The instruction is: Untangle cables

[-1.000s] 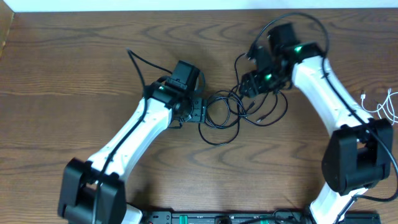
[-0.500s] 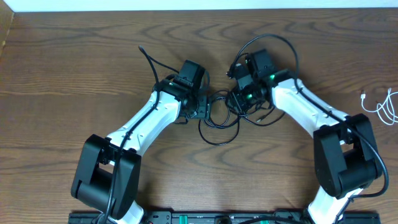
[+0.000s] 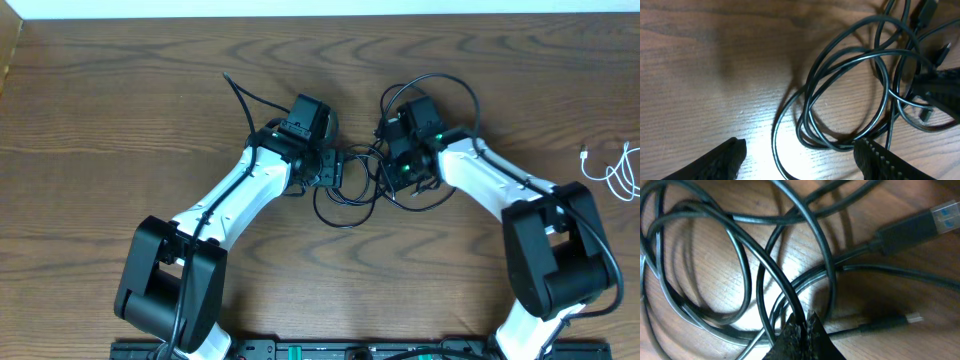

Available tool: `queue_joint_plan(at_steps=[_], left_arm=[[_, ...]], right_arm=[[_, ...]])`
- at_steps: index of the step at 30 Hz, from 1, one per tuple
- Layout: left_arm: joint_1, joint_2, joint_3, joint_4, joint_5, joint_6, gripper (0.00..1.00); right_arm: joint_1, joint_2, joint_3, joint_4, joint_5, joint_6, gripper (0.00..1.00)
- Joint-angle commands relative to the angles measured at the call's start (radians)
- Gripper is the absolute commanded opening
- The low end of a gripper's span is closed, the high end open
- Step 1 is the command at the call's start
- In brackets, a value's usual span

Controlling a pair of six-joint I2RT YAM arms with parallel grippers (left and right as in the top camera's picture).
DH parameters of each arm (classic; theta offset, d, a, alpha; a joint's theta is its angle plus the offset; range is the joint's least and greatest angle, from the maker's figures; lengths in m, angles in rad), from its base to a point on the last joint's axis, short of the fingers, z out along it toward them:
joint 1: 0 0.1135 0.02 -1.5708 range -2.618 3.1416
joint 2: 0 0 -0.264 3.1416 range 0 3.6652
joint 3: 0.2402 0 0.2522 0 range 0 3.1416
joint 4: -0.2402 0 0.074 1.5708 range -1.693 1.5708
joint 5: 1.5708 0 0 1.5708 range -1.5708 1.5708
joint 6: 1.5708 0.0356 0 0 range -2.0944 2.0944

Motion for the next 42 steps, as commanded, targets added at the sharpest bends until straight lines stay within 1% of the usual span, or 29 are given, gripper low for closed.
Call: queue_joint_plan(at_steps=[1, 5, 10, 17, 22, 29, 33, 37, 42], left_arm=[[0.002, 0.003, -0.004, 0.009, 0.005, 0.013, 0.74], [0.002, 0.003, -0.004, 0.009, 0.005, 0.013, 0.74], [0.002, 0.003, -0.004, 0.009, 0.005, 0.013, 0.74], [0.002, 0.003, -0.004, 0.016, 0.005, 0.013, 0.74], [0.002, 0.003, -0.004, 0.031, 0.005, 0.012, 0.74], [0.007, 0.003, -0.004, 0.14, 0.005, -0.091, 0.74], [0.011, 0.003, -0.004, 0.248, 0.025, -0.208, 0.74], [0.011, 0.005, -0.004, 0.374, 0.156, -0.212, 0.74], [0.011, 0.019, -0.004, 0.4, 0.158, -0.212, 0.74]], right_arm=[[-0.024, -0.109, 0.107, -0.068, -0.05, 0.011, 0.01], [-0.035, -0.212, 0.185, -0.114, -0.049, 0.01, 0.01], [-0.035, -0.378, 0.216, -0.083, -0.049, 0.016, 0.01], [-0.035, -0.514, 0.216, -0.067, -0.043, 0.019, 0.01], [-0.035, -0.57, 0.216, -0.053, -0.015, 0.041, 0.01], [-0.035, -0.583, 0.216, -0.059, -0.015, 0.074, 0.01], [-0.035, -0.586, 0.216, -0.055, -0.015, 0.086, 0.01], [-0.035, -0.6, 0.216, -0.042, -0.015, 0.09, 0.01], [-0.035, -0.635, 0.216, -0.022, -0.015, 0.117, 0.01]])
